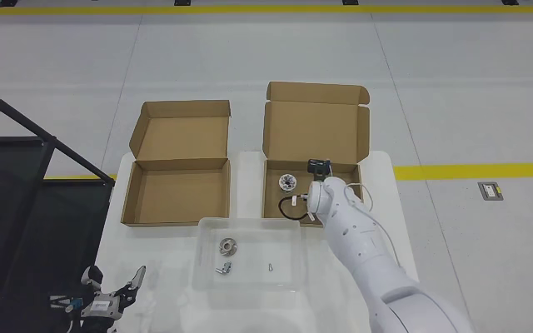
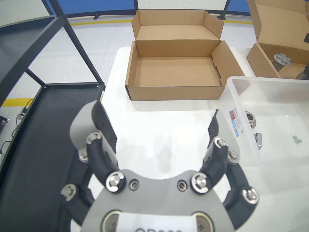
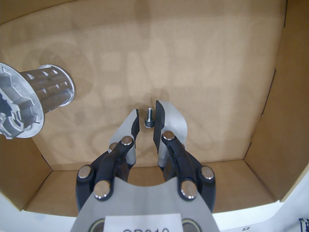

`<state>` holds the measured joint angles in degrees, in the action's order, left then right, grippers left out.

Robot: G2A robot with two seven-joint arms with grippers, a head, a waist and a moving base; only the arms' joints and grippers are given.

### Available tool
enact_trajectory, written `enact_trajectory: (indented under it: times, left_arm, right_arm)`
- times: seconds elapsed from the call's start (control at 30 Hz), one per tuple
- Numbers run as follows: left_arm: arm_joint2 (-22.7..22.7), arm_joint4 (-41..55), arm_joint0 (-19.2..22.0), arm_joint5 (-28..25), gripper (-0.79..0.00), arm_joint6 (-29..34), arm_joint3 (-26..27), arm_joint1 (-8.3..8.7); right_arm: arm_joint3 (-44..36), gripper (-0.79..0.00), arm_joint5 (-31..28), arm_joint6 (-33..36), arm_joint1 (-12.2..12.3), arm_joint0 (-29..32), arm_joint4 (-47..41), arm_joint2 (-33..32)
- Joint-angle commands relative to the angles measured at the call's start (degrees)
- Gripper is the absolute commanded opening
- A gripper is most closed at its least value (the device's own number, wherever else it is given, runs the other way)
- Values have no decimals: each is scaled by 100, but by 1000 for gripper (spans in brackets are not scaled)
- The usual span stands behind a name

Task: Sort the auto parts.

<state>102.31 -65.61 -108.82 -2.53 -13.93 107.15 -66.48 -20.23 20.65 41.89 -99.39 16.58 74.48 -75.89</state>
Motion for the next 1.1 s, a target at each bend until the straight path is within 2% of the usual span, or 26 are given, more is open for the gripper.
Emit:
enact_trajectory:
  times: [0.0,0.27,0.47,0.6,0.87,1.07]
  left_arm:
    - [0,0,0,0,0,0,0,0]
    - [0,0,0,0,0,0,0,0]
    - [0,0,0,0,0,0,0,0]
    - [0,0,0,0,0,0,0,0]
    - [0,0,0,0,0,0,0,0]
    - [0,0,0,0,0,0,0,0]
  right_arm:
    - [-15,-579,12,9,10,-7,1,4]
    - [-274,-570,27,80,65,45,49,18]
    - [-1162,-579,-205,324,121,435,154,65]
    - [-2405,-570,-313,588,213,1127,303,24]
    - [-5897,-566,-876,1345,458,3188,573,-316]
    - [-7255,-536,-1660,1504,531,4071,298,-226]
